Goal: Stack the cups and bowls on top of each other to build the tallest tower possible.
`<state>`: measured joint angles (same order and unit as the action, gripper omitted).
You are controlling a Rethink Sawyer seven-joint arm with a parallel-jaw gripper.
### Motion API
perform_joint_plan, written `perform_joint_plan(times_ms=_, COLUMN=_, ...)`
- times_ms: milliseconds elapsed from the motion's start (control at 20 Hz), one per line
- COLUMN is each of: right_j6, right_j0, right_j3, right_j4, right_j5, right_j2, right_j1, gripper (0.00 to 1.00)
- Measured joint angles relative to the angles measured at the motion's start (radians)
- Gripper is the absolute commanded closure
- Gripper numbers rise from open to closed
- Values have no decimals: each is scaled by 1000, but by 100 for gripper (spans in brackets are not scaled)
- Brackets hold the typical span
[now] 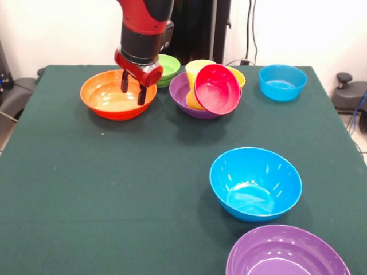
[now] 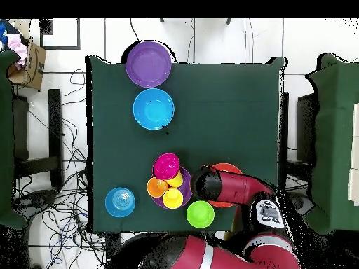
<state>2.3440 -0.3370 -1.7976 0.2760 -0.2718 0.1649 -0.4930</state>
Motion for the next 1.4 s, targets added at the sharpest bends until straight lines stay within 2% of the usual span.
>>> perform_joint_plan(times_ms=550, right_j6=0, right_j0=7, right_j3=-22, right_j4=-32, right_j5=9, right_j2=0, right_j1=-25, gripper=0)
perform_joint_plan(times_ms=1400, right_j6=0, right_j0=25, right_j3=-29, right_j4=-40, right_j5=9, right_j2=0, right_j1=-24, gripper=0)
